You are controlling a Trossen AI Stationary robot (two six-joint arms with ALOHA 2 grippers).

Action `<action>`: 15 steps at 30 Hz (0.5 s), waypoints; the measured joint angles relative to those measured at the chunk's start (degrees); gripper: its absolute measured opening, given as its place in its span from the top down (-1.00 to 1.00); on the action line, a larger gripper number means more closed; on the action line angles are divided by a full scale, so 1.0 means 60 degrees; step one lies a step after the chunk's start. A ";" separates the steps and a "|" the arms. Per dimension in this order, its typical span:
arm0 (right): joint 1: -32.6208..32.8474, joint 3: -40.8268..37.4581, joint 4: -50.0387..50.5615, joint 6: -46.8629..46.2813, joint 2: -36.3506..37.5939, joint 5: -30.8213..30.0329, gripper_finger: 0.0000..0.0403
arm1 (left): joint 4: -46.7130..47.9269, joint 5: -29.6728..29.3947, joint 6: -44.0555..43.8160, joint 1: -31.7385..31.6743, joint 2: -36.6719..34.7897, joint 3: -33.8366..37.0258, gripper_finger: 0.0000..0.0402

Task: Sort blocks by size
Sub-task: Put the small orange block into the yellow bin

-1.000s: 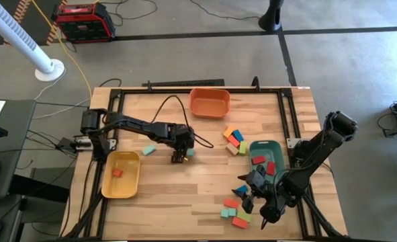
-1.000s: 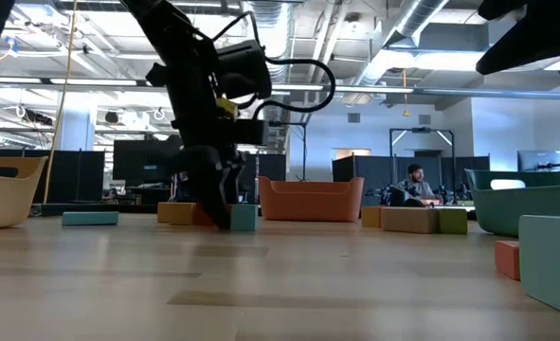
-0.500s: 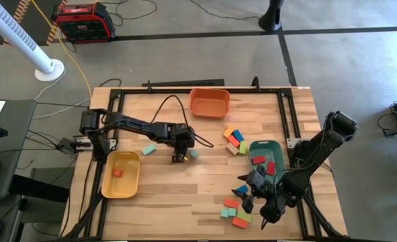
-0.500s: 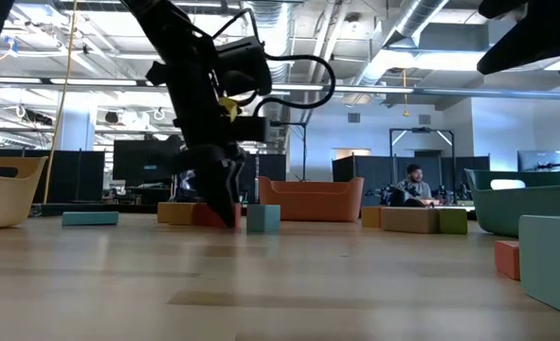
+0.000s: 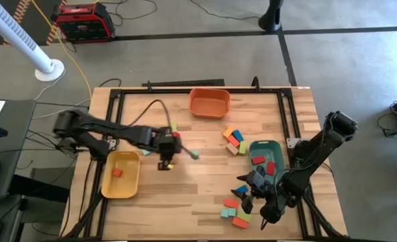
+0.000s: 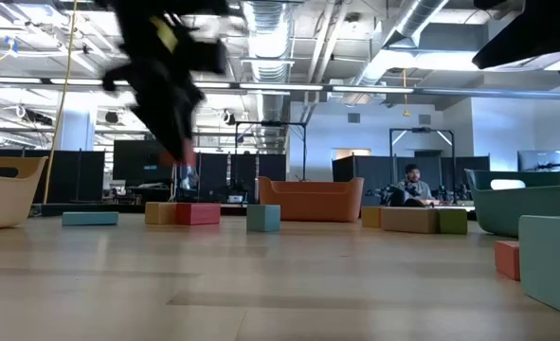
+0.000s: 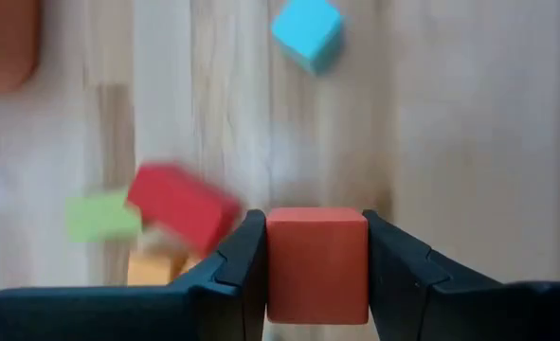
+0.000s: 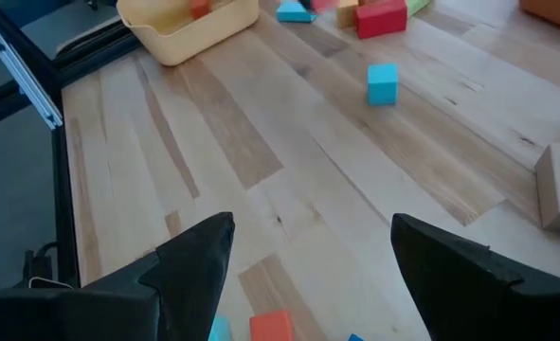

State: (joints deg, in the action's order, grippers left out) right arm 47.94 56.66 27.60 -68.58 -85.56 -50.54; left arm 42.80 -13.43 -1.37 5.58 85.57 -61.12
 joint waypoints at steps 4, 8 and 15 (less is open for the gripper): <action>0.0040 0.0000 -0.0012 0.0009 0.0000 -0.0018 -0.57 | 0.1595 -0.0254 -0.1438 0.1073 -0.1381 0.0000 0.37; 0.0074 0.0000 -0.0008 0.0043 0.0000 -0.0095 -0.57 | 0.3258 -0.0277 -0.3373 0.2289 -0.2638 0.0000 0.37; 0.0070 0.0000 -0.0071 0.0216 0.0000 -0.0102 -0.57 | 0.5746 -0.0203 -0.7058 0.4549 -0.4018 0.0228 0.37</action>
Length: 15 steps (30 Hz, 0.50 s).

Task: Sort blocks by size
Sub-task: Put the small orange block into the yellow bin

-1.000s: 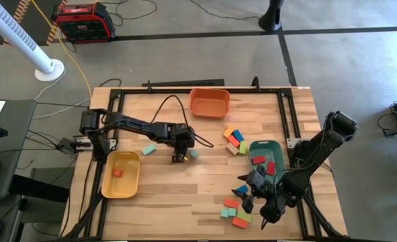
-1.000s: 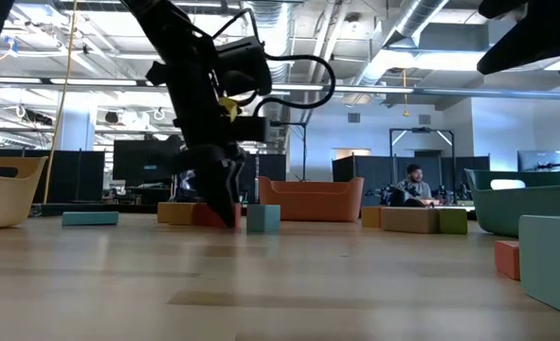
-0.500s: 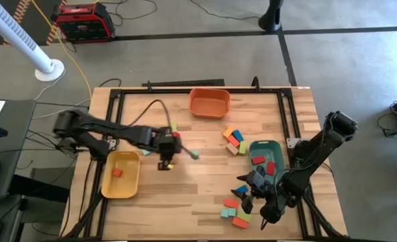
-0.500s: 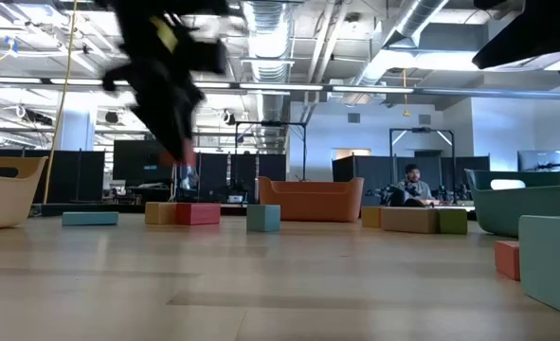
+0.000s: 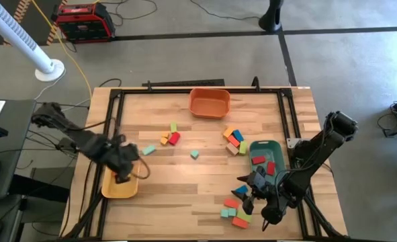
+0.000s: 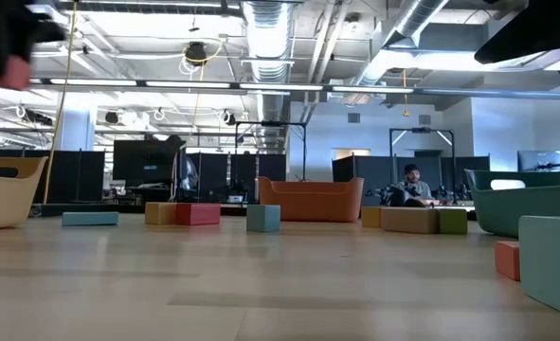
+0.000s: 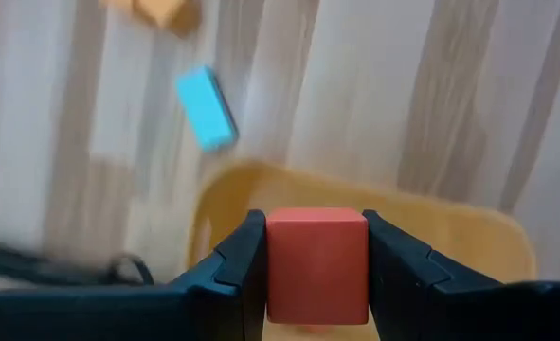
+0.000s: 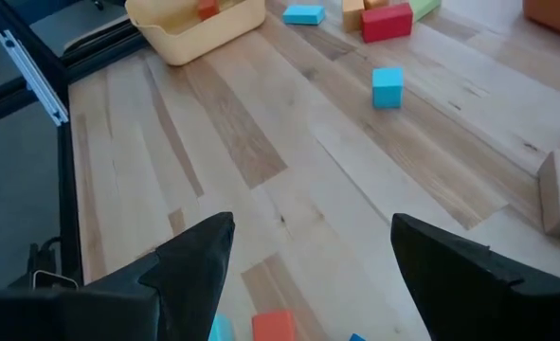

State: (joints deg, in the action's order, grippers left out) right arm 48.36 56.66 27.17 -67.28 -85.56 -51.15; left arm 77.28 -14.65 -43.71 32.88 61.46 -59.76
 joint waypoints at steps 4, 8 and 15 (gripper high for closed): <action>0.0000 0.0000 -0.0005 0.0133 0.0000 -0.0001 -0.57 | -0.0132 0.0076 -0.1455 0.1070 -0.0220 0.0509 0.37; 0.0000 0.0000 -0.0068 0.0251 0.0000 -0.0004 -0.57 | -0.0205 0.0153 -0.2525 0.1664 -0.0021 0.1361 0.37; 0.0089 0.0000 -0.0075 0.0309 0.0000 -0.0004 -0.57 | -0.2079 0.0937 -0.3092 0.1895 0.0086 0.2796 0.36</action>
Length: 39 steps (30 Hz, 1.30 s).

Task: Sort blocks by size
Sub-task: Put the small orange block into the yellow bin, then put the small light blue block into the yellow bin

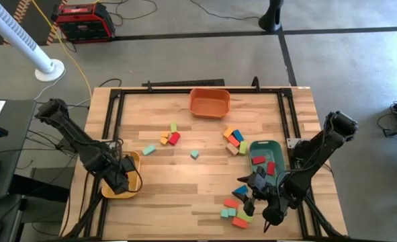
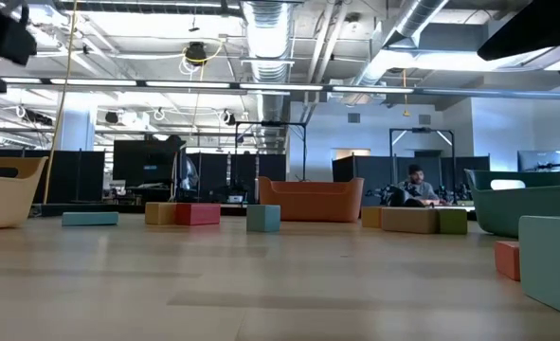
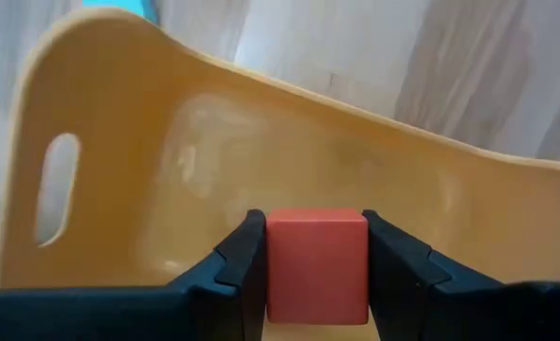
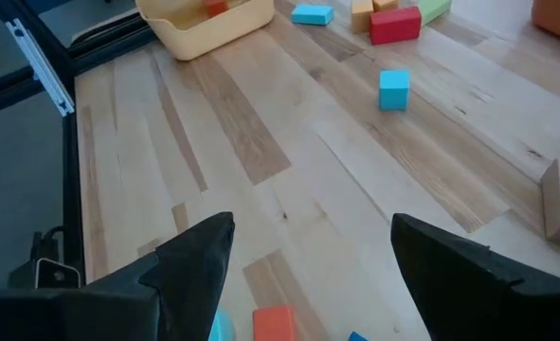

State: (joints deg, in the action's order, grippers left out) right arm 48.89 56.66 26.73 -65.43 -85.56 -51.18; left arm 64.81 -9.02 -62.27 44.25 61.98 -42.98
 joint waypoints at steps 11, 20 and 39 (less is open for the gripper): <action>0.0242 0.0000 -0.0041 -0.0007 0.0000 -0.0044 -0.57 | 0.0941 -0.0472 -0.0349 -0.0079 0.0000 -0.0452 -0.24; 0.0235 0.0000 -0.0038 0.0136 0.0000 -0.0084 -0.57 | -0.0349 -0.2564 0.0965 -0.0740 0.0000 -0.1334 -0.42; 0.0290 0.0000 -0.0143 0.0098 0.0000 -0.0076 -0.57 | -0.7767 -0.3581 0.6513 -0.4084 0.2666 -0.1363 -0.42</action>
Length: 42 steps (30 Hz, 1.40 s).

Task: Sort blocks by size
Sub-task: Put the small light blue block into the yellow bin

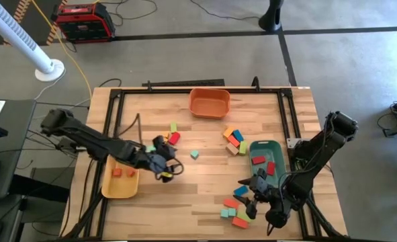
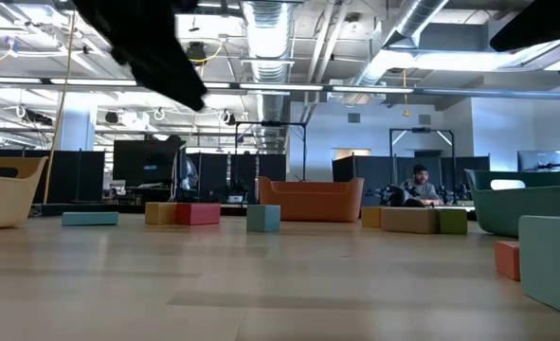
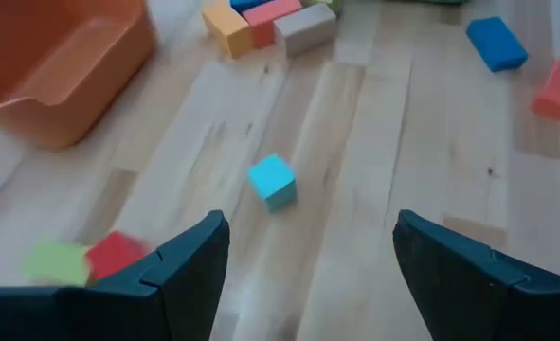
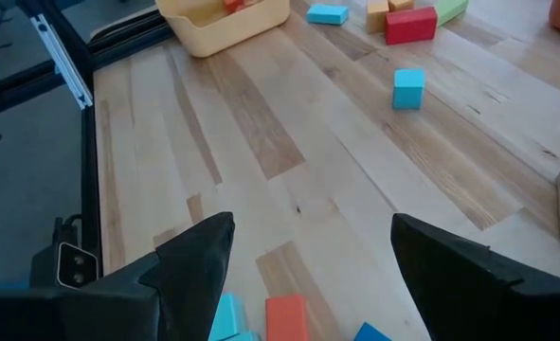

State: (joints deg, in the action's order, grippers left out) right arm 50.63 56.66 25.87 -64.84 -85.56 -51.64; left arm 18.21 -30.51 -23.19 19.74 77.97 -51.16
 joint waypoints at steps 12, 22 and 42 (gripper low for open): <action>0.0080 0.0000 -0.0146 -0.0015 0.0000 0.0007 -0.57 | -0.2506 0.0348 -0.0171 -0.1024 0.2937 -0.0090 -0.42; 0.0120 -0.0004 -0.0183 0.0033 0.0000 0.0011 -0.57 | -0.3109 0.0173 -0.0101 -0.1660 0.4150 -0.0377 -0.42; 0.0127 -0.0004 -0.0181 0.0069 0.0000 0.0033 -0.57 | -0.2987 0.0047 0.0707 -0.1854 0.5384 -0.1286 0.38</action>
State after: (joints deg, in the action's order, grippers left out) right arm 51.40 56.64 24.78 -64.42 -85.56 -51.44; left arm 0.29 -30.23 -18.94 8.62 110.28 -58.87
